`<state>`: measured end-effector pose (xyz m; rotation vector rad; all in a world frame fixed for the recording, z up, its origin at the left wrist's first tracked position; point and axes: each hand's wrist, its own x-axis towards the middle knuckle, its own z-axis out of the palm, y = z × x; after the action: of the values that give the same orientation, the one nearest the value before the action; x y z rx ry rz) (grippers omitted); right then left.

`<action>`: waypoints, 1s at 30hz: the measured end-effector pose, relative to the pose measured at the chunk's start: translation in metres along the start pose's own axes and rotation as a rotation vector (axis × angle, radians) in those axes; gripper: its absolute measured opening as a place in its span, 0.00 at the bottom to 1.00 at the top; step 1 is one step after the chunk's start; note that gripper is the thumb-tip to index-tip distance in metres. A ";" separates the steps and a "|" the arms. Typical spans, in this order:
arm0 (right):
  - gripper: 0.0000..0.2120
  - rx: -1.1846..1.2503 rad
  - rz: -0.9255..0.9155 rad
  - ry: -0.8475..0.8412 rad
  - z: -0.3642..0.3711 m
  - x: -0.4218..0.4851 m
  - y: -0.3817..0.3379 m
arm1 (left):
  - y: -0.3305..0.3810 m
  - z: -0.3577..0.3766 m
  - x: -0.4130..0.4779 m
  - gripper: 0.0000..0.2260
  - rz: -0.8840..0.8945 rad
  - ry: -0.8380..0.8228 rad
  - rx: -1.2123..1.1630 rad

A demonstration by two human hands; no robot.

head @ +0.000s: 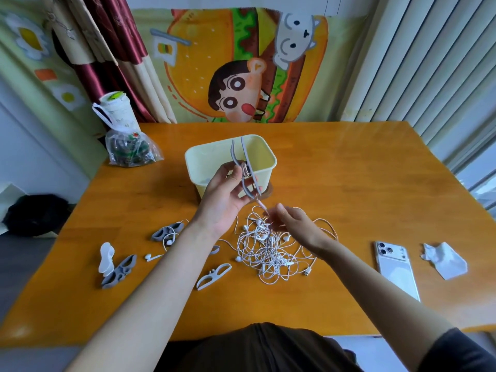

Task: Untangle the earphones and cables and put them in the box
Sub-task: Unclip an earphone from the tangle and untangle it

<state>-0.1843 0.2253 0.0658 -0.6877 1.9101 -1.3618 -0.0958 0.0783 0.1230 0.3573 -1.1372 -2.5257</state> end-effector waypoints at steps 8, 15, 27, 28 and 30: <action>0.11 -0.716 0.265 0.035 -0.002 0.013 0.066 | -0.002 -0.003 -0.001 0.09 -0.035 -0.004 0.000; 0.10 -0.763 0.302 -0.059 0.016 0.012 0.079 | -0.002 -0.003 -0.004 0.10 -0.043 -0.014 -0.011; 0.09 -0.878 0.038 0.203 -0.004 0.016 0.046 | -0.007 -0.002 -0.004 0.09 -0.065 -0.033 0.020; 0.09 -0.850 -0.049 0.233 -0.002 0.016 0.041 | -0.008 -0.002 -0.004 0.09 -0.063 -0.038 0.028; 0.11 -0.753 -0.193 0.221 0.003 0.017 0.030 | -0.009 -0.001 -0.004 0.09 -0.056 -0.041 0.036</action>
<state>-0.1932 0.2199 0.0328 -1.1335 2.6148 -0.8124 -0.0937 0.0849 0.1163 0.3530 -1.2051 -2.5750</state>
